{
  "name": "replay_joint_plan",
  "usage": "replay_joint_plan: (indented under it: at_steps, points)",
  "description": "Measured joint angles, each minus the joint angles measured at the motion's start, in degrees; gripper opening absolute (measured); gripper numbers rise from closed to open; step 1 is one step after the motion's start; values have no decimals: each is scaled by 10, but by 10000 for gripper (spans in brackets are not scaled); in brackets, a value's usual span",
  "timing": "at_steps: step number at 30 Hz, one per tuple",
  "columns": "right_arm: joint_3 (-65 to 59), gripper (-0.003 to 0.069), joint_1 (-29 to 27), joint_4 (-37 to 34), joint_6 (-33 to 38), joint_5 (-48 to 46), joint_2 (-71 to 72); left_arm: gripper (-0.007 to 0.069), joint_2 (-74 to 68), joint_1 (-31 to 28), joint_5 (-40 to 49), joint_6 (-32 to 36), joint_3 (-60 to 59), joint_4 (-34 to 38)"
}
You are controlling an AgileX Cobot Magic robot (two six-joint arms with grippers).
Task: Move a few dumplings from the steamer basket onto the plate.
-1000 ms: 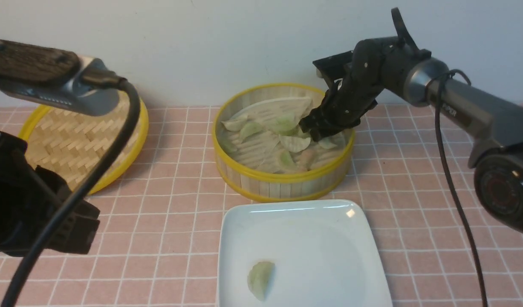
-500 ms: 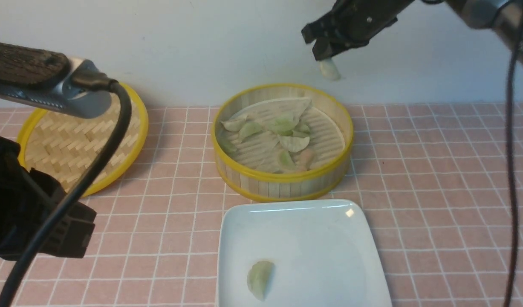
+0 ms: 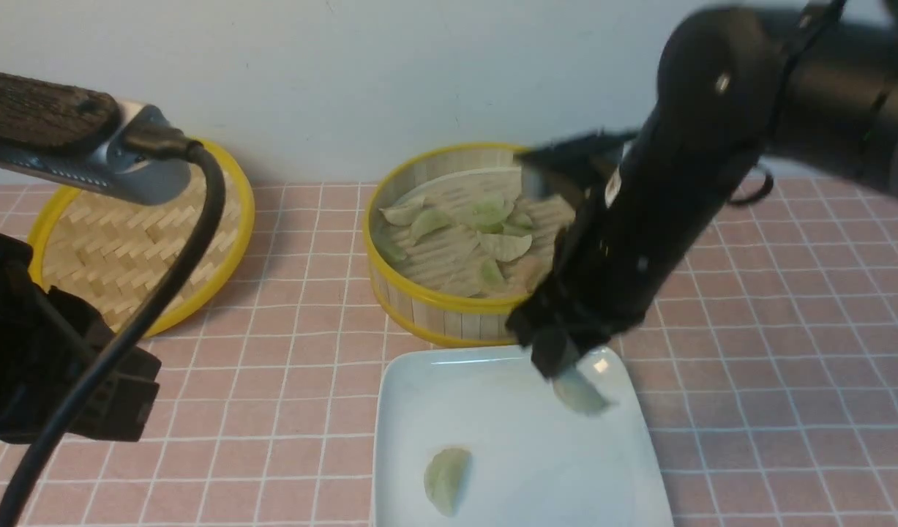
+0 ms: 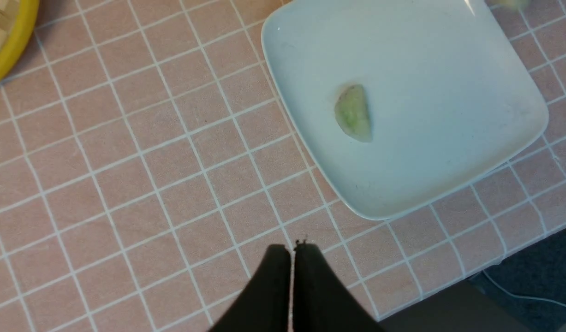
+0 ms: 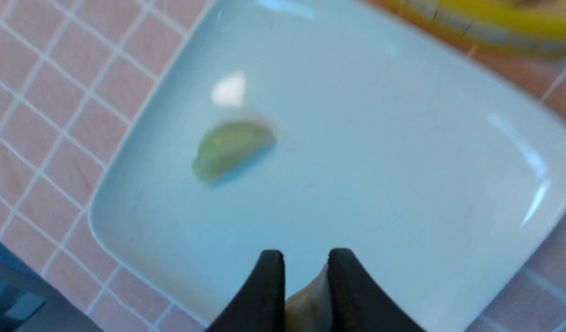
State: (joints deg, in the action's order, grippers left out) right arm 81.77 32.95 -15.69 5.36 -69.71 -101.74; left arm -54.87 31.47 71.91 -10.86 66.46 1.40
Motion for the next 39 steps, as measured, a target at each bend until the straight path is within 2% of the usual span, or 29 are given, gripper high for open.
replay_joint_plan:
  at_steps: [4,7,11,15,19,23,31,35,39]
  points:
    - [-58,102,15,0,-23,66,-25,-6,0,0,-1,0,0,-2]
    - [-57,143,15,0,-28,104,-46,-6,0,0,-5,0,0,-2]
    - [-34,300,15,0,-35,115,-54,-6,0,0,-9,0,0,-3]
    - [21,460,15,9,-54,61,-51,-6,0,0,-9,3,0,-3]
    - [66,498,15,35,-60,7,-31,-6,0,0,-9,4,0,-3]
    - [79,395,15,72,-95,-7,62,-6,0,0,-16,8,0,-3]
    - [32,41,15,113,-125,-14,334,-6,0,0,-55,15,0,-3]
    - [-69,-6,15,146,-129,48,466,-6,0,0,-87,19,0,-3]
    - [-254,-15,15,175,-145,214,659,-6,0,0,-128,22,0,-3]
